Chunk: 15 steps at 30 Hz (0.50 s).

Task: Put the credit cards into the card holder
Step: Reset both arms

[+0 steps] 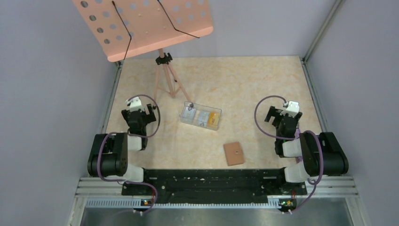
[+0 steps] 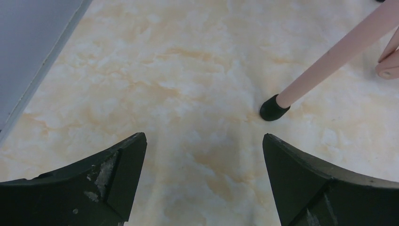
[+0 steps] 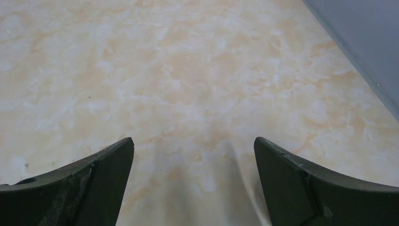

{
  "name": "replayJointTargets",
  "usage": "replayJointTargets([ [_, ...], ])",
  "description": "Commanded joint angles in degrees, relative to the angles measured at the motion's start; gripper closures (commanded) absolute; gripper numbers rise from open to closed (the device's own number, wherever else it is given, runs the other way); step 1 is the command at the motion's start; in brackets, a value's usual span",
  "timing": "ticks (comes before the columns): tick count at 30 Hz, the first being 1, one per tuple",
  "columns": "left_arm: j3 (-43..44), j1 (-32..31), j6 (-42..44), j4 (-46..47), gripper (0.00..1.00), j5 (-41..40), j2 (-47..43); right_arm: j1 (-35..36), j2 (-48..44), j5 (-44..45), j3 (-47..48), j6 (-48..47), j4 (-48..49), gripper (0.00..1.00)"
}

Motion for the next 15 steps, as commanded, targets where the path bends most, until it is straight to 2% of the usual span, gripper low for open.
replayJointTargets([
  [1, 0.89, 0.63, -0.42, 6.64, 0.01, 1.38, -1.53, -0.4, 0.27, -3.71, 0.48, -0.85, 9.51, 0.01],
  [15, 0.81, 0.63, 0.48, 7.66, 0.01, 2.2, -0.9, -0.36, 0.06, -4.47, 0.74, -1.24, 8.69, 0.01],
])
